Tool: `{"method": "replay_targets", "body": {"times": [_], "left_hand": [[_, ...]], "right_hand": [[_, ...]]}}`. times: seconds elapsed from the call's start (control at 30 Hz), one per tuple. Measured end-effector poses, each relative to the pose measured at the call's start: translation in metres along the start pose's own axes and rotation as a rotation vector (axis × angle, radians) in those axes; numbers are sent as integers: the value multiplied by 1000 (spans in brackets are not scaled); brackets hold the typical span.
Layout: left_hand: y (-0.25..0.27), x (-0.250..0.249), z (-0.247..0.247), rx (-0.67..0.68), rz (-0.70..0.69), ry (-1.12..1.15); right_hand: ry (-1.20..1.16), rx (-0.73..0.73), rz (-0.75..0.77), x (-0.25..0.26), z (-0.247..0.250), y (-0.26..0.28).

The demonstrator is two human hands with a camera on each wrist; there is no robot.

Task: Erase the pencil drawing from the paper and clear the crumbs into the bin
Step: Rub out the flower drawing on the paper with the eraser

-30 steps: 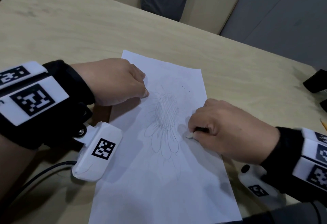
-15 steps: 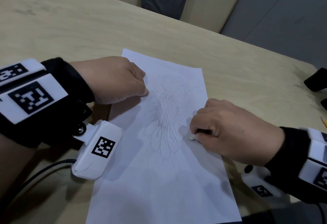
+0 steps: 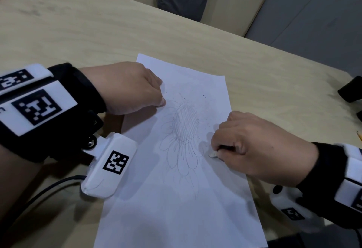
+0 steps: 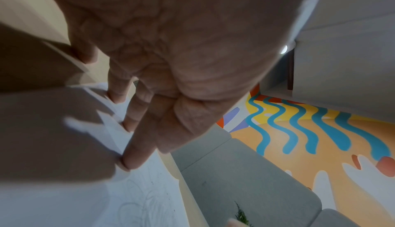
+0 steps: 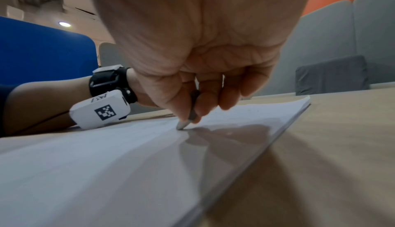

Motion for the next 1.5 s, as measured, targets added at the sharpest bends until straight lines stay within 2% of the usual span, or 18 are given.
{"method": "replay_targets", "body": {"times": [0.13,0.3,0.43,0.63,0.77,0.97,1.13,1.27,1.4,1.5], "left_hand": [[0,1,0,6,19,0],[-1,2,0,0,12,-5],[-3,3,0,-5,6,-14],[-6,7,1,-18,-5,-39],[-5,4,0,-3,-7,-42],[-5,7,-1,8,6,-10],[-4,4,-1,1,-2,-13],[-4,5,-2,13,-8,12],[-3,3,-3,23,-3,21],[-2,4,-3,17,10,18]], "right_hand": [[-29,-59,-12,-4,7,-11],[-33,3,51,3,0,-1],[-12,-74,11,-1,8,-15],[-54,-14,42,0,6,-15],[16,-103,-6,-2,17,-33],[-42,-2,35,0,5,-21],[21,-87,-19,-5,15,-34],[-23,-16,27,1,7,-24],[12,-41,-32,-4,12,-29],[15,-12,0,-1,9,-28]]}}
Point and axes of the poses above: each hand's wrist, its own y-axis away from the middle knuckle, its own z-axis out of the back of the hand, x = y × z, the point moved 9 cm from there along -y, towards the middle knuckle, and after that the axes turned 7 degrees about x, right-handed, at the moved point
